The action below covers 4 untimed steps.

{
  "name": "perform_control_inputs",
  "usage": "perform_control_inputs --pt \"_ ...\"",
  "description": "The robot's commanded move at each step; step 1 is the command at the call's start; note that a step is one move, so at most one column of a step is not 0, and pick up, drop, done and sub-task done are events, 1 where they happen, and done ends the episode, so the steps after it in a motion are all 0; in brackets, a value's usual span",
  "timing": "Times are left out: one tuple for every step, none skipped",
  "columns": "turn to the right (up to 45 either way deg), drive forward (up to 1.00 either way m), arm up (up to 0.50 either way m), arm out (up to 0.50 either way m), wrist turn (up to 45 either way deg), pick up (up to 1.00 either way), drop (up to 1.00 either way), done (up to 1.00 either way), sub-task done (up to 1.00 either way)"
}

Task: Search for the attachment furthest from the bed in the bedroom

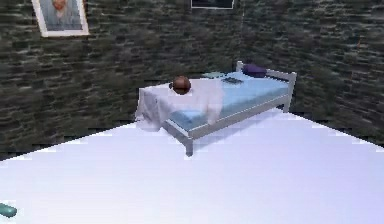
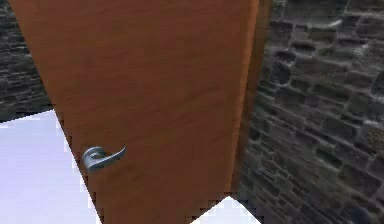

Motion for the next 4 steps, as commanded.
perform_control_inputs --pt "0.0 0.55 0.0 0.0 0.0 0.0 0.0 0.0 0.0" --pt "3.0 0.0 0.0 0.0 0.0 0.0 0.0 0.0 0.0" --pt "-12.0 0.0 0.0 0.0 0.0 0.0 0.0 0.0 0.0" --pt "0.0 0.3 0.0 0.0 0.0 0.0 0.0 0.0 0.0"
